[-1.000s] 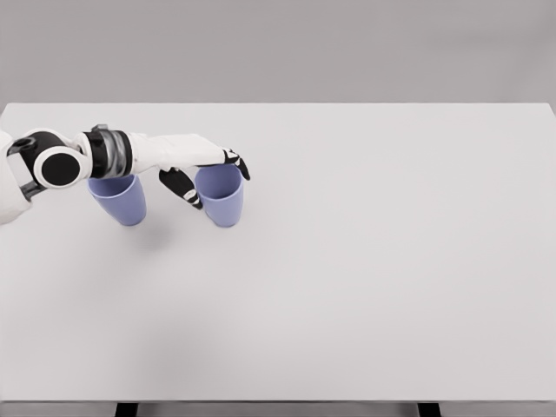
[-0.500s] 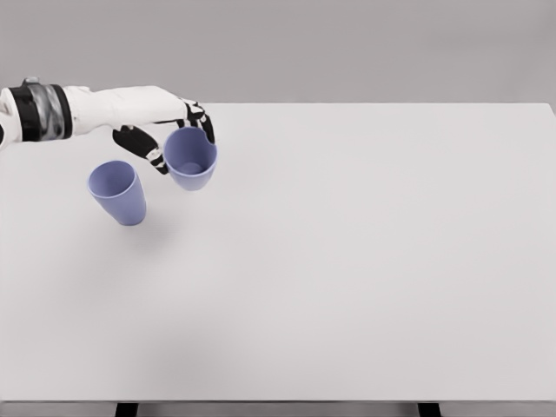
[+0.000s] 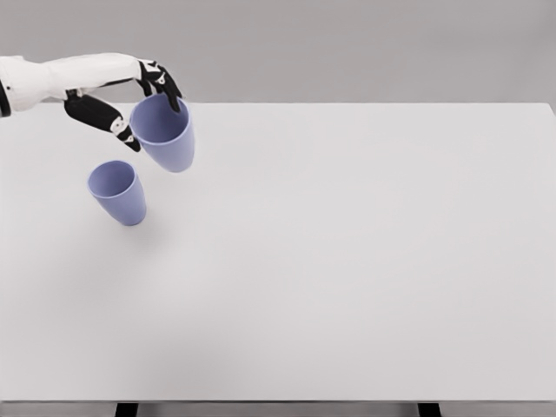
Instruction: Place the right cup on the left cup with left arm
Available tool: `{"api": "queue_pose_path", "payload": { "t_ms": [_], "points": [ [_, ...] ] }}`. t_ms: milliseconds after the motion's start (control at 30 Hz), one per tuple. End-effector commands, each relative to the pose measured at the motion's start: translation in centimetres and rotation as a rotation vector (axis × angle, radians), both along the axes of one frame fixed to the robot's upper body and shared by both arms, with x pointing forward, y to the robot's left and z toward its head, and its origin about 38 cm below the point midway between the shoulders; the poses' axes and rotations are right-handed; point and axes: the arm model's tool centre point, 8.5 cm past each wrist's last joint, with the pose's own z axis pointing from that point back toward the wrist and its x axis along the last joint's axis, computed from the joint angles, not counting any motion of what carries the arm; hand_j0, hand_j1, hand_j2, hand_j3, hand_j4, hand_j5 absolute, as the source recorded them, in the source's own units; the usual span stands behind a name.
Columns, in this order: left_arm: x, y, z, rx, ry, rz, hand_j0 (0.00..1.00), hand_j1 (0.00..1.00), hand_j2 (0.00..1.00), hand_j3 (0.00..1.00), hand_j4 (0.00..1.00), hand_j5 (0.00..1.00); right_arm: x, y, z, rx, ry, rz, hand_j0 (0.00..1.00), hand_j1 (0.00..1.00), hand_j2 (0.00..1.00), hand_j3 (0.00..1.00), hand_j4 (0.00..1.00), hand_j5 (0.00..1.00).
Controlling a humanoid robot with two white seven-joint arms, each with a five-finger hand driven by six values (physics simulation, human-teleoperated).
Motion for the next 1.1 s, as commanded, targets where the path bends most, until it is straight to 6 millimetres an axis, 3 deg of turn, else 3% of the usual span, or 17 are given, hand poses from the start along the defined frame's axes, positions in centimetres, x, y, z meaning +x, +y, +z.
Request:
{"api": "queue_pose_path", "payload": {
  "t_ms": [0,367,800,900,1067],
  "points": [
    [-0.2,1.4,0.9,-0.03,-0.002,0.034,0.54,0.54,0.54,0.54,0.54,0.54,0.0,0.0,0.0,0.001,0.0,0.002,1.0,1.0,1.0,1.0,1.0,1.0],
    [-0.7,5.1,1.5,-0.033,-0.004,0.122,0.54,0.54,0.54,0.54,0.54,0.54,0.0,0.0,0.0,0.001,0.0,0.002,1.0,1.0,1.0,1.0,1.0,1.0],
    [-0.8,6.4,1.8,-0.037,-0.001,0.157,0.55,0.55,0.55,0.55,0.55,0.55,0.0,0.0,0.0,0.001,0.0,0.002,1.0,1.0,1.0,1.0,1.0,1.0],
    [-1.5,8.1,2.0,-0.025,0.004,0.188,0.55,0.55,0.55,0.55,0.55,0.55,0.0,0.0,0.0,0.001,0.0,0.002,1.0,1.0,1.0,1.0,1.0,1.0],
    [-2.0,8.0,1.7,-0.017,0.031,0.173,0.55,0.55,0.55,0.55,0.55,0.55,0.0,0.0,0.0,0.001,0.0,0.002,1.0,1.0,1.0,1.0,1.0,1.0]
  ]
}}
